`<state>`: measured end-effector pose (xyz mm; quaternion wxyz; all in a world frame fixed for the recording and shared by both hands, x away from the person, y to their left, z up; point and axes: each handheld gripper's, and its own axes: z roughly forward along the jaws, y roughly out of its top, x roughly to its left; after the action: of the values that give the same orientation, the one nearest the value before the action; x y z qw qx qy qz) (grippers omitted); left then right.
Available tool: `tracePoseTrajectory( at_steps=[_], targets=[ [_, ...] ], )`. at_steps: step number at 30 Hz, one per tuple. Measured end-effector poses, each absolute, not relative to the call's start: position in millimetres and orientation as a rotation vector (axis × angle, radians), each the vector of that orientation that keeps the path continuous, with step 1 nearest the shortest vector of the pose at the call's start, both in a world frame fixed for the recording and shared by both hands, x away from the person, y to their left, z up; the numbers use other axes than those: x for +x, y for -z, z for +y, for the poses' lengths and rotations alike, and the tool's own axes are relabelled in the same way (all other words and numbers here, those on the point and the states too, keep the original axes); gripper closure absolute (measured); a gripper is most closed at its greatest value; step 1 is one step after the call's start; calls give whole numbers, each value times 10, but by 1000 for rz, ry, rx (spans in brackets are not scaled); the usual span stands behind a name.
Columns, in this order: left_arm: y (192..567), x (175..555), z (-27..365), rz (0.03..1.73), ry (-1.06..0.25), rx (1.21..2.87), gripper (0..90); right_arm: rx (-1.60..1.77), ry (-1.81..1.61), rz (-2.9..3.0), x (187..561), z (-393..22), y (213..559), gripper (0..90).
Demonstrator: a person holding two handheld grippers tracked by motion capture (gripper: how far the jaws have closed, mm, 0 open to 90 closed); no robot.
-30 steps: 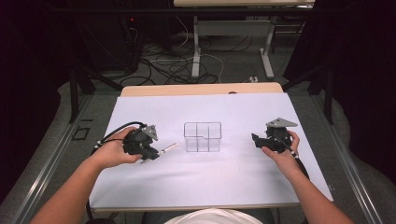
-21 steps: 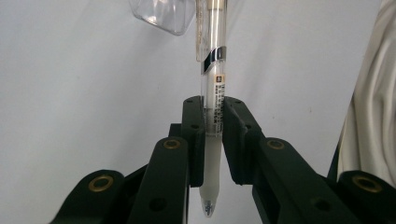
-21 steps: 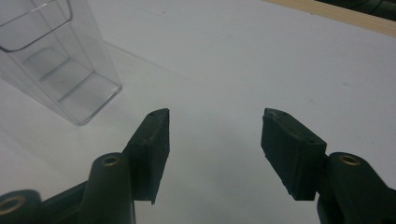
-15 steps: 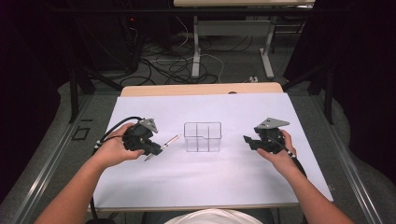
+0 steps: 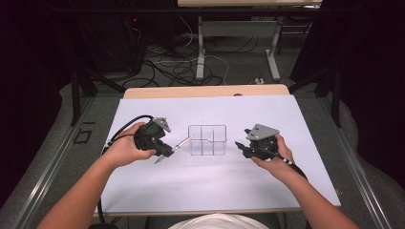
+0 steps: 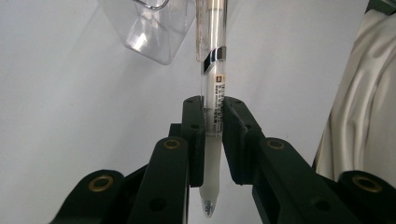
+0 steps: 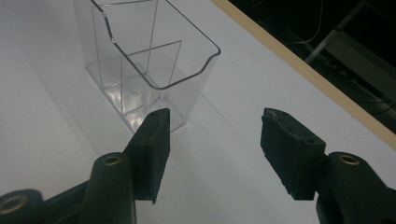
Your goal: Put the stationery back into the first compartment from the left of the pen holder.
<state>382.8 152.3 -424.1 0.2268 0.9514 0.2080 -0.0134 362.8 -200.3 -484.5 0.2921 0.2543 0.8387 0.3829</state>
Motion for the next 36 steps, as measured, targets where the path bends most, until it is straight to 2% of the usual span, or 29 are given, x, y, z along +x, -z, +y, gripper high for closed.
tracePoseTrajectory(
  at_steps=[11, 22, 29, 36],
  targets=[
    [4287, 3891, 1360, 608, 138, 2639, 795, 423, -878, 2244, 3528, -1840, 4795, 442],
    [4296, 3971, 1303, 665, 255, 2652, 794, -3, -724, 2191, 3376, -1568, 4721, 503],
    [4307, 4015, 1274, 697, 325, 2644, 795, -274, -596, 2148, 3256, -1367, 4663, 509],
    [4311, 4045, 1192, 709, 367, 2665, 795, -492, -492, 2071, 3159, -1148, 4647, 564]
  ],
)
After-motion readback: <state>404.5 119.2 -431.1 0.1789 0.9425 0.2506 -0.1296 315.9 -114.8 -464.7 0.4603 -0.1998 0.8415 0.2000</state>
